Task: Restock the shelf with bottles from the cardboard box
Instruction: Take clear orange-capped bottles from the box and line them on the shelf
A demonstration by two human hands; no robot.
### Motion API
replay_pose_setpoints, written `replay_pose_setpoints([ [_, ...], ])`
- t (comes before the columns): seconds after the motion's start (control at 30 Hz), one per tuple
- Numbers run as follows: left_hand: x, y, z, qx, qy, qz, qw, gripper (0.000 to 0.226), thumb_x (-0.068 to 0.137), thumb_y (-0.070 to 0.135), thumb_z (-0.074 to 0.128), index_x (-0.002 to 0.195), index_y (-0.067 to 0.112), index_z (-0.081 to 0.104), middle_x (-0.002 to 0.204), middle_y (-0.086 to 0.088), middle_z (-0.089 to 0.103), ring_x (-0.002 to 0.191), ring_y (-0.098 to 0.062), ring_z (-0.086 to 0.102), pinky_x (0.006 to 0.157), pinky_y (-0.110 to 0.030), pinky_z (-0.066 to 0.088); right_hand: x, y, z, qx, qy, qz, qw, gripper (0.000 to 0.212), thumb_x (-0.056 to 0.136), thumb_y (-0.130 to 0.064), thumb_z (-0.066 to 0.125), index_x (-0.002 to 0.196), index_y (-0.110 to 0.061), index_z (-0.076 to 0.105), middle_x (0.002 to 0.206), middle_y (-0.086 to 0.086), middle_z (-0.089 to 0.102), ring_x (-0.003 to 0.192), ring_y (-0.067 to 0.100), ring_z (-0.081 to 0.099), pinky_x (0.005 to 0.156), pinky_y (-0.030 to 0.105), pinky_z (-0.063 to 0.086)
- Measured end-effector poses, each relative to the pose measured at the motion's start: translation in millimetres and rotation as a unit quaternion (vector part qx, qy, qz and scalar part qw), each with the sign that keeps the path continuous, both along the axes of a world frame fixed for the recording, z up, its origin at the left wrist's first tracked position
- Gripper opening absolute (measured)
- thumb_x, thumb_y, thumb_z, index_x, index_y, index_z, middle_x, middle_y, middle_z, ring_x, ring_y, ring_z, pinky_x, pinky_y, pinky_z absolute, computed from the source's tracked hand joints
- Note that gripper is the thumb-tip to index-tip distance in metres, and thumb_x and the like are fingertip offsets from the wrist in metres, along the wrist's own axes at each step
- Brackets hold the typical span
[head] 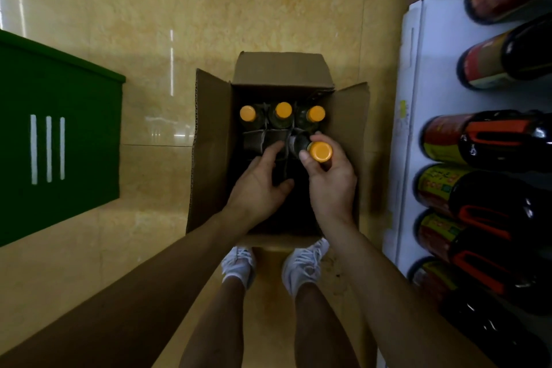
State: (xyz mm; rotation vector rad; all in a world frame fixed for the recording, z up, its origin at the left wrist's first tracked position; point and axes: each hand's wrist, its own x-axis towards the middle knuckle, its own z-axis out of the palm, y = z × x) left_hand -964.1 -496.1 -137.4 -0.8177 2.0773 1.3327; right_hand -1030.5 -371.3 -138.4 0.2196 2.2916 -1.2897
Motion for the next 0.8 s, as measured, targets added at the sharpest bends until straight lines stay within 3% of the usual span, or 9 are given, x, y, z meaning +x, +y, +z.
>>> replay_pose_setpoints([
  [0.07,-8,1,14,0.008,0.023,0.009,1.000,0.083,0.093,0.031,0.072,0.159,0.040,0.022,0.151,-0.007,0.044,0.137,-0.024,0.047,0.109,-0.047,0.048,-7,9,28,-0.016,0.010,0.033,0.999,0.035,0.087,-0.040,0.071,0.121,-0.037,0.066,0.120,-0.010,0.066,0.120,0.011,0.057,0.102,0.033,0.049],
  [0.17,-23,2,46,0.007,0.048,-0.004,0.999,0.089,0.091,0.032,0.075,0.159,0.044,0.019,0.153,-0.005,0.041,0.140,-0.025,0.045,0.112,-0.046,0.045,-21,21,84,-0.002,0.028,0.080,0.996,0.032,0.086,-0.033,0.076,0.115,-0.043,0.066,0.113,-0.018,0.058,0.118,0.004,0.050,0.094,0.004,0.038],
  [0.2,-28,2,56,0.009,0.057,-0.008,0.998,0.089,0.091,0.033,0.075,0.159,0.045,0.019,0.154,-0.005,0.040,0.140,-0.025,0.044,0.112,-0.043,0.044,-24,23,100,-0.008,0.028,0.089,0.996,0.033,0.085,-0.033,0.076,0.113,-0.047,0.065,0.113,-0.022,0.054,0.119,0.004,0.051,0.096,0.007,0.040],
  [0.27,-36,0,80,0.015,0.074,-0.018,0.997,0.091,0.089,0.033,0.077,0.159,0.044,0.020,0.154,-0.003,0.038,0.140,-0.022,0.043,0.110,-0.037,0.042,-32,25,135,-0.045,0.026,0.095,0.994,0.031,0.085,-0.033,0.076,0.108,-0.050,0.066,0.115,-0.022,0.054,0.120,0.005,0.056,0.102,0.028,0.050],
  [0.33,-41,-2,110,0.026,0.092,-0.029,0.995,0.089,0.087,0.035,0.080,0.158,0.041,0.026,0.151,0.000,0.040,0.136,-0.017,0.043,0.107,-0.031,0.041,-41,27,171,-0.079,0.030,0.099,0.991,0.027,0.087,-0.030,0.076,0.112,-0.040,0.069,0.115,-0.017,0.065,0.115,0.007,0.062,0.097,0.041,0.055],
  [0.47,-45,-3,170,0.072,0.127,-0.032,0.989,0.079,0.084,0.039,0.082,0.150,0.039,0.039,0.141,0.011,0.053,0.125,-0.004,0.054,0.103,-0.034,0.051,-57,23,243,-0.108,0.036,0.109,0.988,0.021,0.086,-0.039,0.073,0.105,-0.032,0.070,0.101,-0.011,0.073,0.101,0.009,0.068,0.088,0.049,0.057],
  [0.6,-49,-4,243,0.071,0.150,-0.029,0.986,0.073,0.084,0.037,0.083,0.138,0.048,0.035,0.128,0.018,0.059,0.110,0.010,0.059,0.086,-0.011,0.051,-66,17,315,-0.120,0.067,0.118,0.983,0.018,0.086,-0.038,0.074,0.098,-0.025,0.071,0.094,-0.006,0.073,0.098,0.012,0.069,0.086,0.051,0.057],
  [0.73,-51,-4,316,0.080,0.181,-0.009,0.980,0.072,0.082,0.040,0.084,0.135,0.051,0.036,0.129,0.020,0.060,0.114,0.002,0.061,0.092,-0.019,0.055,-70,12,389,-0.124,0.089,0.112,0.982,0.018,0.089,-0.034,0.074,0.097,-0.019,0.071,0.094,0.002,0.073,0.097,0.016,0.070,0.086,0.052,0.057],
  [0.8,-52,-2,357,0.077,0.202,0.003,0.976,0.071,0.081,0.041,0.084,0.132,0.053,0.036,0.124,0.033,0.056,0.113,0.004,0.061,0.094,-0.027,0.057,-70,8,428,-0.118,0.110,0.105,0.981,0.023,0.088,-0.038,0.074,0.099,-0.018,0.071,0.095,0.000,0.074,0.097,0.014,0.069,0.087,0.051,0.057],
])
